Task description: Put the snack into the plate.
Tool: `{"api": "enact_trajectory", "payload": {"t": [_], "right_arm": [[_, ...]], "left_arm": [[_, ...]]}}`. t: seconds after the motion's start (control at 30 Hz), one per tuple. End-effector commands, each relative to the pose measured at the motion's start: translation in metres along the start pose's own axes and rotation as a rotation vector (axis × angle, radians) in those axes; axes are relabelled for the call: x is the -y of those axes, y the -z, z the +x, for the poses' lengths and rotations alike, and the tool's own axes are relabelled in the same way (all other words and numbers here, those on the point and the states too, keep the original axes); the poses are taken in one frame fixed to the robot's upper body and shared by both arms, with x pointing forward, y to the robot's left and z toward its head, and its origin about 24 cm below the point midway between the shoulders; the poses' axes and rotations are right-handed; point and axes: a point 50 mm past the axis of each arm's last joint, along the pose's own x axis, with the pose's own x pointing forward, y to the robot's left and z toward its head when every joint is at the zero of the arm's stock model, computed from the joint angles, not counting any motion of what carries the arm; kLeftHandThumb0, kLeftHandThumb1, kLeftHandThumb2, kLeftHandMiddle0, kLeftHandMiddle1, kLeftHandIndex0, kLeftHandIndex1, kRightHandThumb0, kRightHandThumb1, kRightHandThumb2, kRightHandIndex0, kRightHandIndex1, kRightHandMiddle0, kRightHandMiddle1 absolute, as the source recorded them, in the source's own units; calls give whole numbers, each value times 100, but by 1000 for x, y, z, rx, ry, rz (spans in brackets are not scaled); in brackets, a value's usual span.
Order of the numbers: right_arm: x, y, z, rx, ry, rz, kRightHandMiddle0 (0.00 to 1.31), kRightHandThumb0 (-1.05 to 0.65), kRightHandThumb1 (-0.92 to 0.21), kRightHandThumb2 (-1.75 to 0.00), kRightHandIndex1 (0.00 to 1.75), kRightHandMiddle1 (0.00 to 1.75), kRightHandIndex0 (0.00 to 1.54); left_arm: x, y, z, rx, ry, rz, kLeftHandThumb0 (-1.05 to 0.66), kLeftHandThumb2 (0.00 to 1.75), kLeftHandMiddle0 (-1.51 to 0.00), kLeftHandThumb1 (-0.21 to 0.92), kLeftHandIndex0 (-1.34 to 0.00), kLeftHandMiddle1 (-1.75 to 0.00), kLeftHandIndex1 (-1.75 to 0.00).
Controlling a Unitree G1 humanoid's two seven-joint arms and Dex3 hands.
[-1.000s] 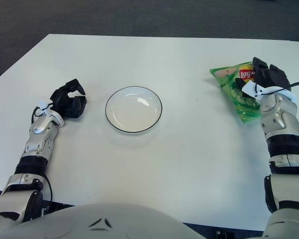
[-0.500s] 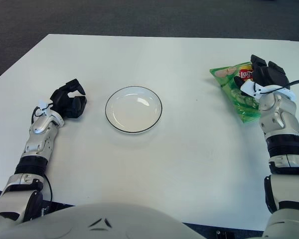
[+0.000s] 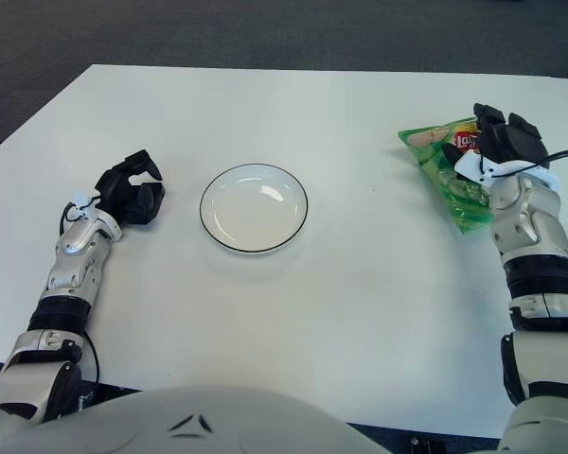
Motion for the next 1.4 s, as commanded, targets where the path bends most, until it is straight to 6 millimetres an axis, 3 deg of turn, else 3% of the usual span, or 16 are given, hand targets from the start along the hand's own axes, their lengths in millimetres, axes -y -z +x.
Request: {"api": "enact_trajectory", "payload": {"t": [0.0, 0.83, 1.23, 1.37], "right_arm": [[-5, -3, -1, 9, -11, -1, 0, -105, -92, -98, 0, 30, 0], [-27, -1, -6, -10, -200, -21, 0, -105, -92, -104, 1, 36, 1], [-35, 2, -6, 1, -290, -131, 0, -105, -92, -100, 4, 65, 7], [-38, 3, -6, 0, -308, -155, 0, -101, -92, -91, 8, 91, 13]], "left_arm": [[11, 43, -30, -172, -26, -69, -51, 140, -134, 25, -67, -175, -175], [10, 43, -31, -182, -31, -70, -51, 140, -134, 25, -67, -175, -175], [11, 42, -31, -179, -27, -65, -51, 140, -134, 25, -67, -175, -175], [11, 42, -31, -179, -27, -73, -51, 140, -134, 25, -67, -175, -175]]}}
